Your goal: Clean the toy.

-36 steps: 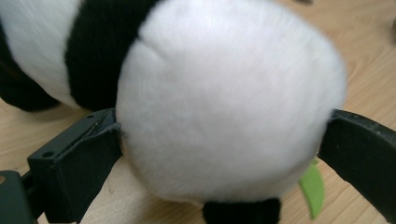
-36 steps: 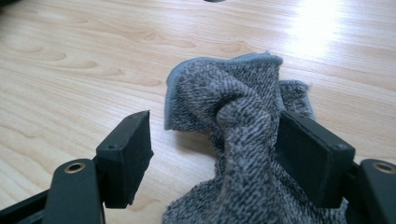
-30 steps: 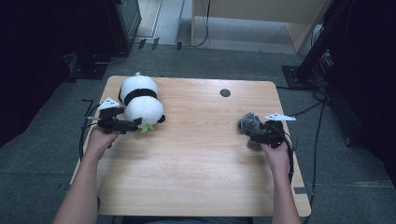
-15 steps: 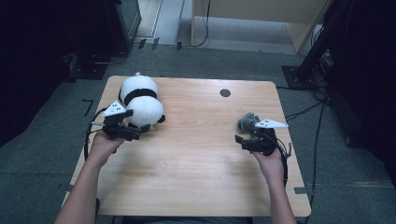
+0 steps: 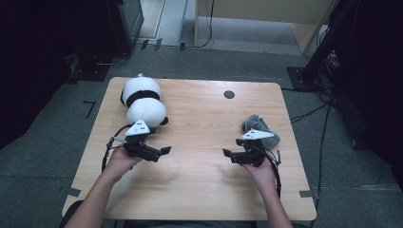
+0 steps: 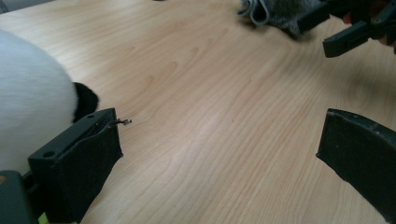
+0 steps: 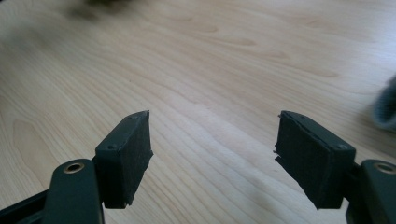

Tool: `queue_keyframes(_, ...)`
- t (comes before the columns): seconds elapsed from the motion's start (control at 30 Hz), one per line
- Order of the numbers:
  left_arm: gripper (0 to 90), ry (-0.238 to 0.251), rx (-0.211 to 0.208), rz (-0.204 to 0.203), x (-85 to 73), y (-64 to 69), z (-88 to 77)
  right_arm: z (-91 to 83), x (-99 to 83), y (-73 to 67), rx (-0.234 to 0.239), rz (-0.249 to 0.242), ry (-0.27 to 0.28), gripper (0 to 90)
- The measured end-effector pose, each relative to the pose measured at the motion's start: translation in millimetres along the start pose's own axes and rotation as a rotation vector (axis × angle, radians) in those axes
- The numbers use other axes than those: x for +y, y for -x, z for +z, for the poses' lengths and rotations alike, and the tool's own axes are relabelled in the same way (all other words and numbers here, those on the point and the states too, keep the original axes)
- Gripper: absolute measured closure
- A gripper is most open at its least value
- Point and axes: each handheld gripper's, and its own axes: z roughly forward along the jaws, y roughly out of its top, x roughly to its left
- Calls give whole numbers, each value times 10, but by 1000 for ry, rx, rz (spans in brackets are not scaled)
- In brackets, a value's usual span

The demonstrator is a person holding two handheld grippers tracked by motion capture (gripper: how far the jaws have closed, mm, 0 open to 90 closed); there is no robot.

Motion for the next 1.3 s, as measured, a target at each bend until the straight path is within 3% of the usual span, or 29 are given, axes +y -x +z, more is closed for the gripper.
queue_keyframes(0.1,1,-13,-21,4,-43,54,109,126,-10,-71,17,-31,-23,268)
queue_keyframes(0.23,89,-34,-23,22,-100,139,273,229,-15,-103,20,-59,-36,268)
queue_keyframes(0.47,89,-89,-26,43,-174,187,478,374,-50,-104,26,-60,-75,261)
queue_keyframes(0.6,73,-134,-86,20,-222,175,549,451,-69,-118,11,-67,-107,215)
queue_keyframes(0.7,69,-163,-64,61,-259,187,589,526,-91,-130,-1,-81,-136,194)
queue_keyframes(1.0,69,-218,-65,59,-325,146,669,589,-116,-178,-14,-116,-100,164)
queue_keyframes(1.13,69,-235,-47,85,-337,155,684,624,-168,-223,-40,-186,-71,131)
queue_keyframes(1.3,69,-240,-37,93,-341,145,680,627,-182,-227,-42,-181,-59,130)
